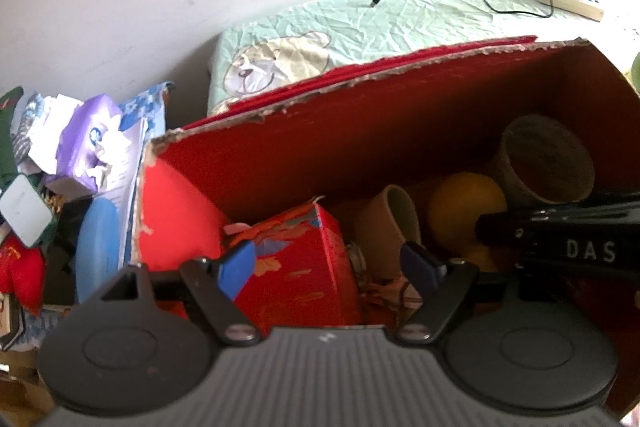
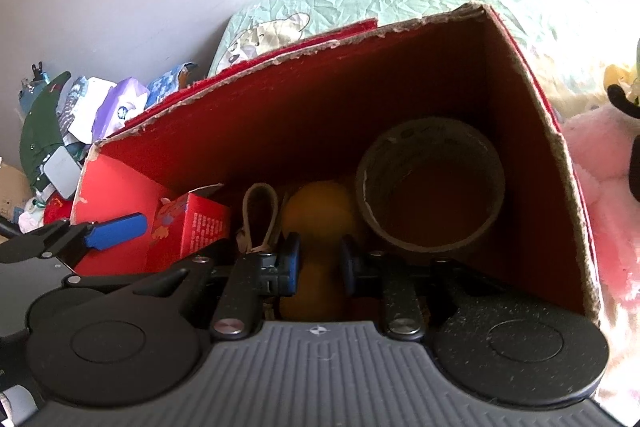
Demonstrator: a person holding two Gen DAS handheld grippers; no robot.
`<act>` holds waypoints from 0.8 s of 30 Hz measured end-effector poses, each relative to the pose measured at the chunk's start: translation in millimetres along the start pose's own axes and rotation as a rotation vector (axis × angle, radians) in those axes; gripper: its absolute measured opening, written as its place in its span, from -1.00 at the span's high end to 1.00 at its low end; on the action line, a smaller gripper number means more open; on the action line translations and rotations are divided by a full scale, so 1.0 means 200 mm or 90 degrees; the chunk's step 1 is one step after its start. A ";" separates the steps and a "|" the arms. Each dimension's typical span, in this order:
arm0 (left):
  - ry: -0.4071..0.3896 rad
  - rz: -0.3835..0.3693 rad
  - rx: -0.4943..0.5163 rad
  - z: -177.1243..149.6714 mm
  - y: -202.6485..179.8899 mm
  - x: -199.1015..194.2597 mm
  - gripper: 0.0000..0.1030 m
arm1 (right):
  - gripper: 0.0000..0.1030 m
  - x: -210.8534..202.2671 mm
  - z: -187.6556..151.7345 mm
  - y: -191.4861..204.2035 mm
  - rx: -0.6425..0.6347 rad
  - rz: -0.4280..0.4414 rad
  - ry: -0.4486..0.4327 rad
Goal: Organize objects
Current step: 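Open the right gripper to release the gift box inside, then withdraw the right gripper up out of the red box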
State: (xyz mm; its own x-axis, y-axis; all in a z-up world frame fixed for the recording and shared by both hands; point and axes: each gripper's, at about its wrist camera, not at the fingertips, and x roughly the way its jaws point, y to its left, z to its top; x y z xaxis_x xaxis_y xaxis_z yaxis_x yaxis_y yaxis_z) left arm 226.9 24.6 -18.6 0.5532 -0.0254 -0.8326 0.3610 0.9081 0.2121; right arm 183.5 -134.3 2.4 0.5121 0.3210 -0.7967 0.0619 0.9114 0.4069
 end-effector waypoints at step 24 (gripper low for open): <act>0.015 0.015 0.003 0.01 0.00 0.02 -0.56 | 0.53 -0.01 -0.01 0.01 -0.002 -0.014 -0.026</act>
State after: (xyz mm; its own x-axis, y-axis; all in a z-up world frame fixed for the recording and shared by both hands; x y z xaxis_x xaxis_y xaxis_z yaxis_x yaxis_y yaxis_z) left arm 230.1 23.2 -21.0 0.5440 0.0053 -0.8391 0.3519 0.9063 0.2339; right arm 180.1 -133.2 3.4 0.5455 0.2907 -0.7861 0.0708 0.9186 0.3889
